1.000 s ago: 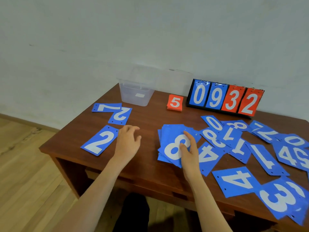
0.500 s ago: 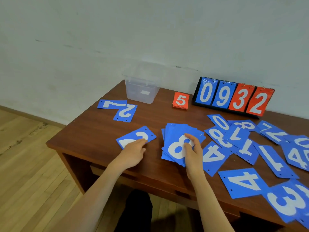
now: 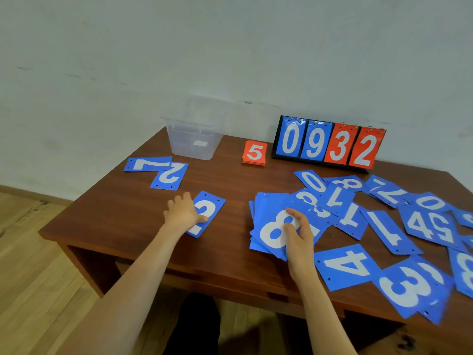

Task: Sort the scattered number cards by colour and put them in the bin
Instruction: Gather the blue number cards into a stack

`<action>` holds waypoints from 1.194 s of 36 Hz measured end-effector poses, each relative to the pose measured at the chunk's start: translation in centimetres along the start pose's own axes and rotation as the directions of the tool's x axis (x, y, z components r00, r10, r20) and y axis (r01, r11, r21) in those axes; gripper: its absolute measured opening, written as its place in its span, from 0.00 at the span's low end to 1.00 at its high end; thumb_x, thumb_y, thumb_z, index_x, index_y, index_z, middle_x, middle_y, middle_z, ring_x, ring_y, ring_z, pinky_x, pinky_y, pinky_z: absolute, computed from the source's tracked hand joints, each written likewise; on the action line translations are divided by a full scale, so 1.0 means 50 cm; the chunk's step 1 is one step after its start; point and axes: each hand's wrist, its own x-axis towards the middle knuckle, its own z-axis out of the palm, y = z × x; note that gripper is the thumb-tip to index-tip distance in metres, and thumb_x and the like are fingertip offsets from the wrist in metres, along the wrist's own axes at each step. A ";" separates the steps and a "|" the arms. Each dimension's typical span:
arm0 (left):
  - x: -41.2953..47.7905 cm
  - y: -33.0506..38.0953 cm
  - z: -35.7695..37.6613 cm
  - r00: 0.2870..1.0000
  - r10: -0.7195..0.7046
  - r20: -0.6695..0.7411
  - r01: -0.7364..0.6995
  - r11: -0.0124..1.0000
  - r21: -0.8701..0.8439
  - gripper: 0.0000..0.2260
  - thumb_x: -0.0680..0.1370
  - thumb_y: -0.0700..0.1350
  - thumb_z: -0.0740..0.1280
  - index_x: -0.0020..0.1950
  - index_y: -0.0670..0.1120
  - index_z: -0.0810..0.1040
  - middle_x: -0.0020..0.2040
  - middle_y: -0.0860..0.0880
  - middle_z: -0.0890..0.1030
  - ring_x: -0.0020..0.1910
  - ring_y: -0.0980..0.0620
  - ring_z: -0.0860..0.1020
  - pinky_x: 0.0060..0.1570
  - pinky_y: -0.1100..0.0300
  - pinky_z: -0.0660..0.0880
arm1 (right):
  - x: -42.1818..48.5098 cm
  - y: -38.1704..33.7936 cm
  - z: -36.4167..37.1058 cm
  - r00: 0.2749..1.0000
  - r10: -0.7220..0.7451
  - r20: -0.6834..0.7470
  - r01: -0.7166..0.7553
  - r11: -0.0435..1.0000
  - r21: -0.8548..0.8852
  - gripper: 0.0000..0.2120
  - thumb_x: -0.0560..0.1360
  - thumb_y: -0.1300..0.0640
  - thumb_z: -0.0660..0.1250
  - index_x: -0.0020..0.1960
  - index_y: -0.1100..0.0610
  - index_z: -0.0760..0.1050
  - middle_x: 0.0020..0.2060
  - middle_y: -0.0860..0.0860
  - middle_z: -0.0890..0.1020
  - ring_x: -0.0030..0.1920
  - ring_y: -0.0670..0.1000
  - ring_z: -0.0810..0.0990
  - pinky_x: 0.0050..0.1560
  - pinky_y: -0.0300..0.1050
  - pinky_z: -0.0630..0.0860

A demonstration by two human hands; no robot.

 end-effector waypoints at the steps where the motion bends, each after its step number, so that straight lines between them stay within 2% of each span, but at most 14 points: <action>1: 0.001 0.002 0.000 1.000 -0.007 0.013 0.007 1.000 -0.021 0.42 0.70 0.56 0.73 0.75 0.45 0.55 0.73 0.43 0.60 0.72 0.41 0.60 0.66 0.46 0.64 | 0.001 0.001 -0.003 1.000 0.002 0.001 -0.002 1.000 0.006 0.13 0.80 0.61 0.58 0.58 0.45 0.73 0.46 0.40 0.77 0.39 0.46 0.81 0.37 0.44 0.78; 6: 0.002 0.014 0.004 0.999 0.038 -0.022 -0.038 0.999 -0.010 0.41 0.68 0.54 0.75 0.74 0.44 0.58 0.71 0.42 0.64 0.70 0.42 0.63 0.66 0.51 0.64 | 0.005 0.005 -0.012 1.000 0.005 -0.005 -0.004 1.000 0.020 0.13 0.80 0.61 0.58 0.58 0.45 0.72 0.45 0.38 0.77 0.38 0.45 0.81 0.38 0.45 0.78; 10: -0.018 0.033 0.020 0.985 0.122 -0.124 -0.158 0.927 -0.340 0.26 0.72 0.42 0.73 0.67 0.45 0.66 0.66 0.44 0.70 0.63 0.46 0.71 0.55 0.55 0.72 | 0.008 0.009 -0.018 1.000 -0.019 -0.008 0.019 1.000 0.015 0.14 0.80 0.62 0.58 0.58 0.45 0.72 0.44 0.40 0.77 0.38 0.46 0.80 0.40 0.49 0.78; 14: -0.057 0.072 0.028 0.940 0.216 -0.263 -0.325 0.801 -0.503 0.16 0.79 0.42 0.65 0.65 0.46 0.68 0.63 0.48 0.74 0.59 0.52 0.73 0.45 0.67 0.70 | 0.011 0.013 -0.026 0.999 -0.040 -0.022 0.041 0.999 0.005 0.14 0.80 0.62 0.57 0.60 0.45 0.72 0.43 0.43 0.78 0.41 0.52 0.79 0.39 0.51 0.76; 17: -0.091 0.107 0.019 0.924 0.200 -0.326 -0.378 0.615 -0.692 0.14 0.79 0.44 0.64 0.65 0.47 0.68 0.60 0.52 0.75 0.54 0.57 0.75 0.39 0.72 0.73 | 0.011 0.013 -0.032 0.998 -0.046 -0.039 0.047 0.999 0.027 0.15 0.80 0.62 0.57 0.60 0.46 0.72 0.40 0.43 0.77 0.41 0.55 0.77 0.40 0.51 0.75; 21: -0.127 0.155 0.015 0.979 0.185 -0.085 -0.128 0.235 -0.963 0.15 0.77 0.43 0.67 0.63 0.47 0.70 0.59 0.49 0.79 0.53 0.50 0.81 0.51 0.50 0.80 | 0.012 0.012 -0.035 0.998 -0.031 -0.047 0.034 0.998 0.056 0.16 0.81 0.62 0.57 0.62 0.46 0.71 0.38 0.46 0.77 0.48 0.70 0.76 0.41 0.53 0.74; 23: -0.141 0.176 0.022 0.970 0.245 -0.005 -0.071 0.260 -0.963 0.14 0.77 0.43 0.68 0.61 0.47 0.71 0.56 0.48 0.80 0.51 0.49 0.82 0.49 0.51 0.80 | 0.011 0.007 -0.035 0.999 -0.040 -0.036 0.042 0.997 0.064 0.16 0.81 0.61 0.56 0.64 0.46 0.70 0.42 0.55 0.78 0.50 0.71 0.75 0.40 0.52 0.73; 27: -0.147 0.196 0.050 0.959 0.276 -0.070 -0.187 0.426 -0.885 0.12 0.76 0.46 0.70 0.57 0.49 0.72 0.52 0.50 0.79 0.49 0.55 0.80 0.44 0.61 0.78 | 0.013 -0.009 -0.027 0.998 -0.044 -0.034 0.047 0.993 0.105 0.14 0.82 0.58 0.55 0.63 0.43 0.69 0.46 0.46 0.79 0.40 0.51 0.80 0.40 0.49 0.77; 30: -0.142 0.199 0.063 0.950 0.284 -0.128 -0.265 0.518 -0.813 0.12 0.75 0.48 0.71 0.55 0.49 0.73 0.48 0.52 0.78 0.46 0.57 0.77 0.39 0.68 0.73 | 0.020 -0.020 -0.016 0.997 -0.056 -0.055 0.061 0.993 0.106 0.14 0.81 0.51 0.56 0.67 0.44 0.67 0.54 0.43 0.76 0.47 0.43 0.77 0.44 0.39 0.76; 32: -0.138 0.199 0.065 0.941 0.294 -0.166 -0.313 0.573 -0.757 0.12 0.74 0.49 0.71 0.54 0.50 0.73 0.46 0.54 0.77 0.43 0.58 0.77 0.35 0.70 0.73 | 0.022 -0.029 -0.003 0.997 -0.072 -0.037 0.074 0.995 0.068 0.19 0.79 0.48 0.61 0.69 0.46 0.65 0.59 0.41 0.71 0.48 0.37 0.76 0.38 0.30 0.75; 34: -0.131 0.197 0.063 0.933 0.301 -0.199 -0.350 0.619 -0.703 0.12 0.75 0.50 0.71 0.54 0.50 0.72 0.44 0.56 0.76 0.42 0.59 0.76 0.34 0.70 0.72 | 0.029 -0.031 0.015 0.994 -0.111 -0.016 0.111 0.994 -0.004 0.26 0.76 0.50 0.67 0.71 0.46 0.62 0.65 0.41 0.68 0.54 0.37 0.74 0.40 0.29 0.76; 37: -0.105 0.185 0.057 0.924 0.292 -0.246 -0.380 0.655 -0.653 0.12 0.74 0.50 0.71 0.54 0.51 0.72 0.49 0.54 0.75 0.47 0.57 0.76 0.41 0.67 0.74 | 0.045 -0.029 0.047 0.985 -0.165 0.040 0.168 0.984 -0.061 0.31 0.75 0.54 0.69 0.72 0.42 0.59 0.69 0.40 0.65 0.61 0.43 0.74 0.53 0.44 0.80; 41: -0.040 0.149 0.032 0.939 0.219 -0.265 -0.339 0.721 -0.605 0.15 0.76 0.51 0.68 0.61 0.49 0.72 0.61 0.51 0.70 0.58 0.55 0.72 0.55 0.60 0.73 | 0.065 -0.039 0.095 0.980 -0.169 0.103 0.176 0.983 -0.060 0.28 0.78 0.56 0.65 0.72 0.40 0.58 0.64 0.35 0.65 0.49 0.39 0.79 0.45 0.43 0.81; 43: 0.002 0.118 0.011 0.954 0.162 -0.252 -0.282 0.771 -0.571 0.18 0.77 0.51 0.67 0.64 0.48 0.71 0.66 0.49 0.68 0.65 0.51 0.69 0.63 0.54 0.71 | 0.078 -0.044 0.119 0.984 -0.141 0.107 0.150 0.985 -0.082 0.28 0.79 0.56 0.63 0.73 0.40 0.57 0.62 0.34 0.64 0.43 0.42 0.81 0.44 0.46 0.80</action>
